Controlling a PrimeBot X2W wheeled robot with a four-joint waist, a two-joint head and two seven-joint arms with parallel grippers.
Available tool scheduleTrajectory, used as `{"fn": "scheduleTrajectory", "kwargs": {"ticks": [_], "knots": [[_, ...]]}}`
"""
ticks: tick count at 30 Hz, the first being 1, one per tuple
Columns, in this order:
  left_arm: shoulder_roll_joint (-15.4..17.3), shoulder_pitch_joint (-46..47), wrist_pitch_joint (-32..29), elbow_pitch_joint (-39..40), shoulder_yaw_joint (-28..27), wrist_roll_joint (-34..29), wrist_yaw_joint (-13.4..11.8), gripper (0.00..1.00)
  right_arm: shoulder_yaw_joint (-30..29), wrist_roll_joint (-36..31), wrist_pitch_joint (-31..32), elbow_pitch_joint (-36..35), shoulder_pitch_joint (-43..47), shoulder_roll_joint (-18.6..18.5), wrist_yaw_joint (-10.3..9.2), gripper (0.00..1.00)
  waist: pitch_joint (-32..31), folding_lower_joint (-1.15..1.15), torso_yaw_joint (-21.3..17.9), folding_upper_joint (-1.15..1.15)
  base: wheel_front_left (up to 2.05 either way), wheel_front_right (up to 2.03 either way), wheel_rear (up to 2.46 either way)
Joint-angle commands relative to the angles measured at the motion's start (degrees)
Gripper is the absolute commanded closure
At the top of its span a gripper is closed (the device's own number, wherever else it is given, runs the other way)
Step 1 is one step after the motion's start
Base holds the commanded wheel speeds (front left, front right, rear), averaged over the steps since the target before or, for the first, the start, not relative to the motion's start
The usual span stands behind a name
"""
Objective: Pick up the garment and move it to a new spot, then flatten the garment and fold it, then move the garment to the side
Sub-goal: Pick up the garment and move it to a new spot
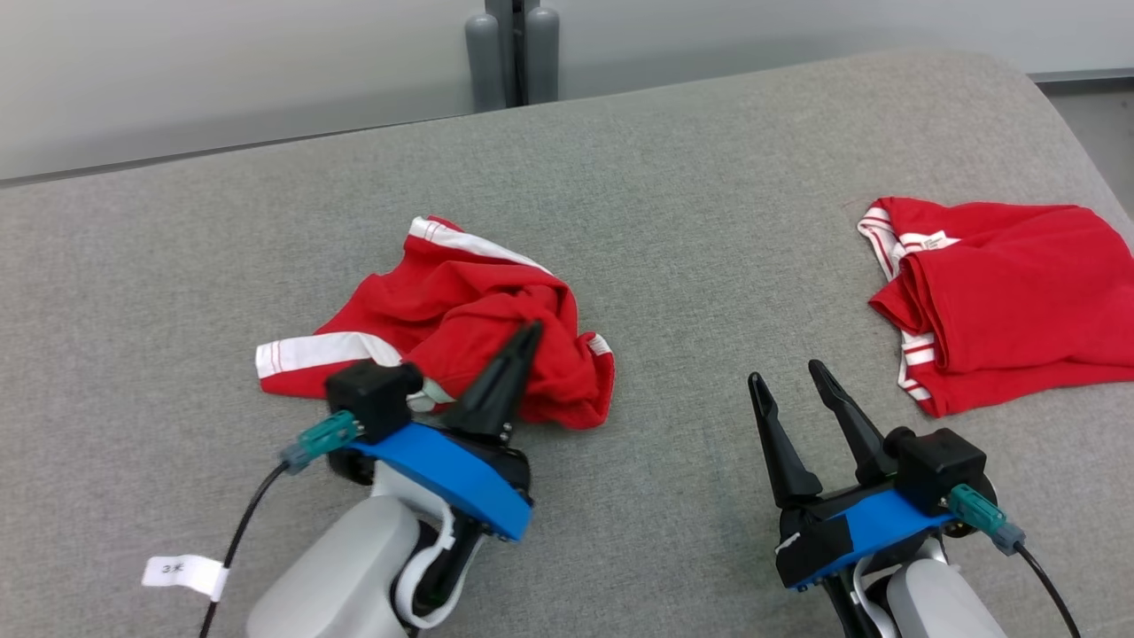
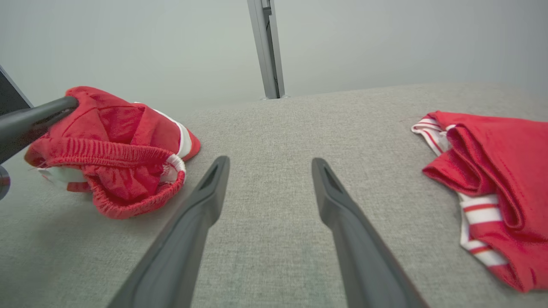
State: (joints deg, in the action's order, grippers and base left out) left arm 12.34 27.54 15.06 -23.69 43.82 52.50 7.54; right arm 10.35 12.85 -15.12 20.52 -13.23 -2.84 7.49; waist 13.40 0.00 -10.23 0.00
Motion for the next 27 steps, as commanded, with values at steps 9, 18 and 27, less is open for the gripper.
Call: {"fn": "scheduleTrajectory", "kwargs": {"ticks": [9,18,27], "knots": [[-0.54,-7.97,0.13,-4.21,-18.49,-11.84,-0.09,0.00,-0.93,-0.17,-0.01,0.79,1.60,-0.13,0.00,0.00,-3.19,0.00,3.13,0.00,0.00,0.00,0.00],[-2.15,-16.65,0.14,-2.98,-32.10,-22.45,-0.09,0.00,-1.23,-0.38,-0.01,2.39,2.83,-0.13,0.00,0.00,-6.97,0.00,5.42,0.00,0.00,0.00,0.00],[-6.10,-26.48,0.13,1.77,-40.60,-31.31,-0.09,0.00,-3.65,-0.09,-0.02,4.13,6.53,-0.12,0.00,0.00,-10.37,0.00,7.84,0.00,0.00,0.00,0.00]]}}
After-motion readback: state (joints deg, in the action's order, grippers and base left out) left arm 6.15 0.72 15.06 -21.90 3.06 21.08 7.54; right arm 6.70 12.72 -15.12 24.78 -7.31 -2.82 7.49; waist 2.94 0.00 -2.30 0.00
